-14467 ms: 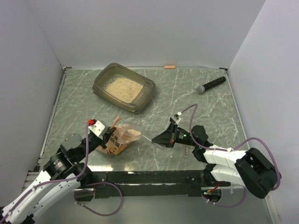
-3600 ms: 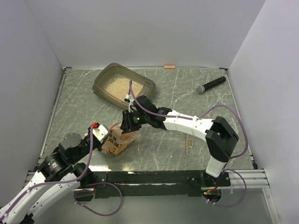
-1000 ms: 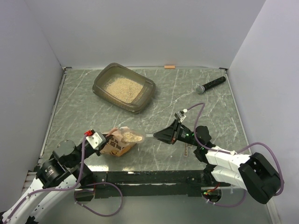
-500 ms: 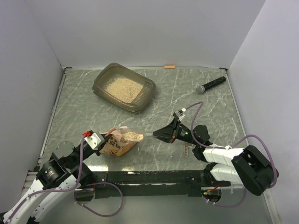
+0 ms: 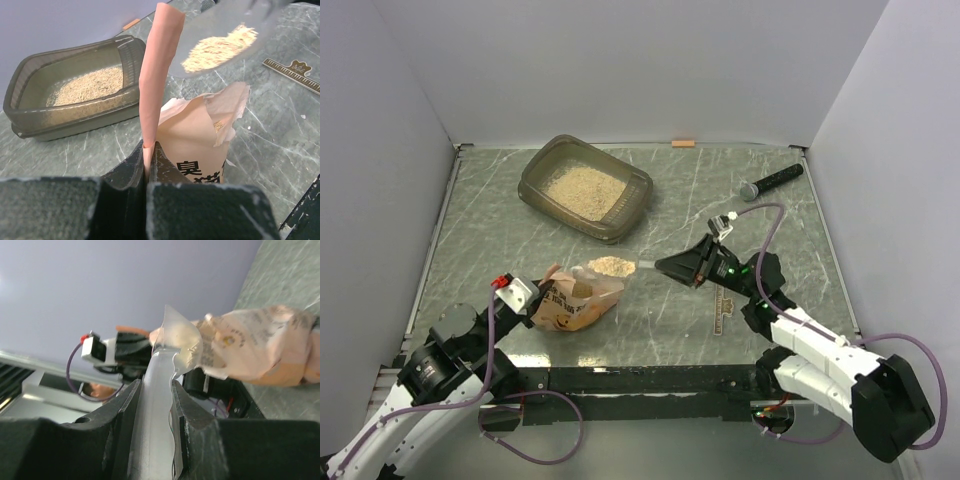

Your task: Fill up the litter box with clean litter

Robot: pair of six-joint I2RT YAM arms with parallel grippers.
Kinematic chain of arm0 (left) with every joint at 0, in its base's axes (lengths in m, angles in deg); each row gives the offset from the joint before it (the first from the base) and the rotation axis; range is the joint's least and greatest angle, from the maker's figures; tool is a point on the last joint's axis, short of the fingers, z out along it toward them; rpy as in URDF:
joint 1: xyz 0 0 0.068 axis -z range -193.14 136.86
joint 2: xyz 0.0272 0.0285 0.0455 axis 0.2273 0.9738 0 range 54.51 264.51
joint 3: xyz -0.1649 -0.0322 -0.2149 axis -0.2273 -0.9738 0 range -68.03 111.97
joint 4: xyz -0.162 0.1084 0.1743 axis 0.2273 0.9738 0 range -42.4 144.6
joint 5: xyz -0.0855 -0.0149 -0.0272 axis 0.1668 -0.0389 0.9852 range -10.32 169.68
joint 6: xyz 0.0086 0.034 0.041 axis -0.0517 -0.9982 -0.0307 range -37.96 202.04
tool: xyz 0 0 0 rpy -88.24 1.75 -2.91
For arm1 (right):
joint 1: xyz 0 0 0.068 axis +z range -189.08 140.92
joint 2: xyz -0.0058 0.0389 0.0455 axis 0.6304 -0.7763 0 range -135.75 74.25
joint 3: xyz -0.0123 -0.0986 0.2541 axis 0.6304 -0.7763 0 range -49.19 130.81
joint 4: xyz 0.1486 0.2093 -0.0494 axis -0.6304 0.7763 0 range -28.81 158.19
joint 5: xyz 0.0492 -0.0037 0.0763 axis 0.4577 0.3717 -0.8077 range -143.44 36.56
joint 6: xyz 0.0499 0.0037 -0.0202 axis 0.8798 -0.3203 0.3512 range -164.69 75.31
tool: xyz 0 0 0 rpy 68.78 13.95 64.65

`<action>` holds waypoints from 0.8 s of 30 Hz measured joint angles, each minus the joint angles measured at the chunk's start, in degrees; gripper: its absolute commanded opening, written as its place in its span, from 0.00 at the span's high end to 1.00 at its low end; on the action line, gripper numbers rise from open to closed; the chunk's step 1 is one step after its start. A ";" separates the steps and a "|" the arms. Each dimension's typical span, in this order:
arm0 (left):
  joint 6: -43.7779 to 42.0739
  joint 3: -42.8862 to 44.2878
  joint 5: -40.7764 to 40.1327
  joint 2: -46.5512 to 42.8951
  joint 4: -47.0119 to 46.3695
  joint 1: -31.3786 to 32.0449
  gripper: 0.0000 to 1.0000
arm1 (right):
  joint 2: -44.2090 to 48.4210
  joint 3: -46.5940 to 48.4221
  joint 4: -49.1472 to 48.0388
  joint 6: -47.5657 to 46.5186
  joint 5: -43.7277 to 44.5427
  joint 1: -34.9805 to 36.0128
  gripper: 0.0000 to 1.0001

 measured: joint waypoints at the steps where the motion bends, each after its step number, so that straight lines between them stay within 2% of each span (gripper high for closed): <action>1: 0.04 0.00 0.02 -0.07 0.00 0.00 0.99 | -0.66 0.70 0.63 -0.31 0.33 -0.35 1.00; 8: 2.25 -1.20 0.11 -2.36 -0.50 0.00 0.99 | -12.79 9.62 1.01 -2.08 2.97 -2.58 1.00; 14: 3.06 -1.51 -0.57 -2.78 -0.87 0.00 0.99 | -26.40 22.14 2.84 -6.36 5.22 -4.44 1.00; 24: 3.96 -2.12 -1.11 -3.37 -1.42 0.00 0.99 | -49.79 51.36 19.93 -21.31 11.91 -5.25 1.00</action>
